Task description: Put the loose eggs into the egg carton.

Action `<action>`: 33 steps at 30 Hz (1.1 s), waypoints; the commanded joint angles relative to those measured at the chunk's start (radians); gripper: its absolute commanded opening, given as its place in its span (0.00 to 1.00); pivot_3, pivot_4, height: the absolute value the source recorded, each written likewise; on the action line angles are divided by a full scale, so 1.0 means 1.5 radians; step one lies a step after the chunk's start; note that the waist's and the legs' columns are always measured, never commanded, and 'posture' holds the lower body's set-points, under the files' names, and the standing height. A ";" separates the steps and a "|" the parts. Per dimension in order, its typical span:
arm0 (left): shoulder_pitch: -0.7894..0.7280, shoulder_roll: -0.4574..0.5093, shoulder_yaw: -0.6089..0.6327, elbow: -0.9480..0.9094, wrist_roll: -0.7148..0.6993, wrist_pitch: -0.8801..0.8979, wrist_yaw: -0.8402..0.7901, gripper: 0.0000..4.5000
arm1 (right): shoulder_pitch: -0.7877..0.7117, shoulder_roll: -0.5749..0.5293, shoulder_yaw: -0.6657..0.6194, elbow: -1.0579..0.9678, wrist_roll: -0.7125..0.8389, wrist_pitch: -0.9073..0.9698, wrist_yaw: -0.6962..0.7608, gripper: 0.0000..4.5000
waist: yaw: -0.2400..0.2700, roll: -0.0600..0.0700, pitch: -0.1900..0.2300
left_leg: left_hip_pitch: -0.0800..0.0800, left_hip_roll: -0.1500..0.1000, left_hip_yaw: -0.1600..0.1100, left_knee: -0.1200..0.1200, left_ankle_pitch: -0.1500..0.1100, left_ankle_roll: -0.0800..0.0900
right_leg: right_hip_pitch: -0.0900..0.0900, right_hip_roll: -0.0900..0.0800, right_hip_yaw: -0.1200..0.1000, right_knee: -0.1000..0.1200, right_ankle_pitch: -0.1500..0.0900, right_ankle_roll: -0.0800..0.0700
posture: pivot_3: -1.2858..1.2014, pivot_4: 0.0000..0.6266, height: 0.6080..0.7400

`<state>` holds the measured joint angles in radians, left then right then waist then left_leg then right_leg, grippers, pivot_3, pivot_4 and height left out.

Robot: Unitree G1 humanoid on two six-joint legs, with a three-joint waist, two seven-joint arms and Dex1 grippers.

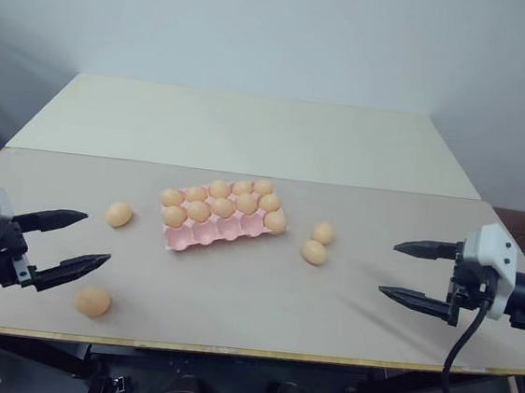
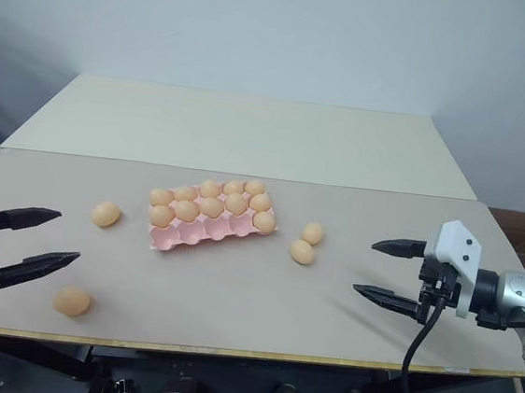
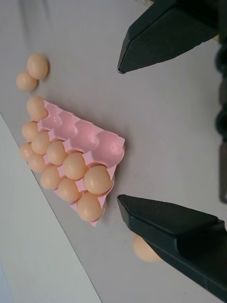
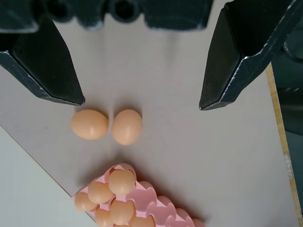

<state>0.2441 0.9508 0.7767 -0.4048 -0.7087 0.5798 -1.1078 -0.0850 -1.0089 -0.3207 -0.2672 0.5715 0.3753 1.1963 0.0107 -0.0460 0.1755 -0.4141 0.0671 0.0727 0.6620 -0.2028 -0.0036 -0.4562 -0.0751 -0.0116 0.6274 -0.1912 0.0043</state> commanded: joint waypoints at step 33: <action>-0.033 0.020 -0.007 -0.008 -0.006 -0.005 -0.010 0.99 | -0.399 0.143 0.293 0.332 -0.254 -0.122 -0.034 1.00 | -0.017 0.000 0.000 | -0.001 0.000 0.000 0.000 0.000 0.000 | -0.001 0.000 0.000 0.000 0.000 0.000 | 0.52 0.24 1.00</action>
<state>0.2061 0.9682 0.7614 -0.4125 -0.7117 0.5873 -1.1218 -0.6382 -0.8051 0.1036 0.1797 0.2311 0.2435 1.1513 -0.0154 -0.0459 0.1755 -0.4151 0.0668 0.0731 0.6615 -0.2026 -0.0034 -0.4570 -0.0744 -0.0110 0.6278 -0.1907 0.0041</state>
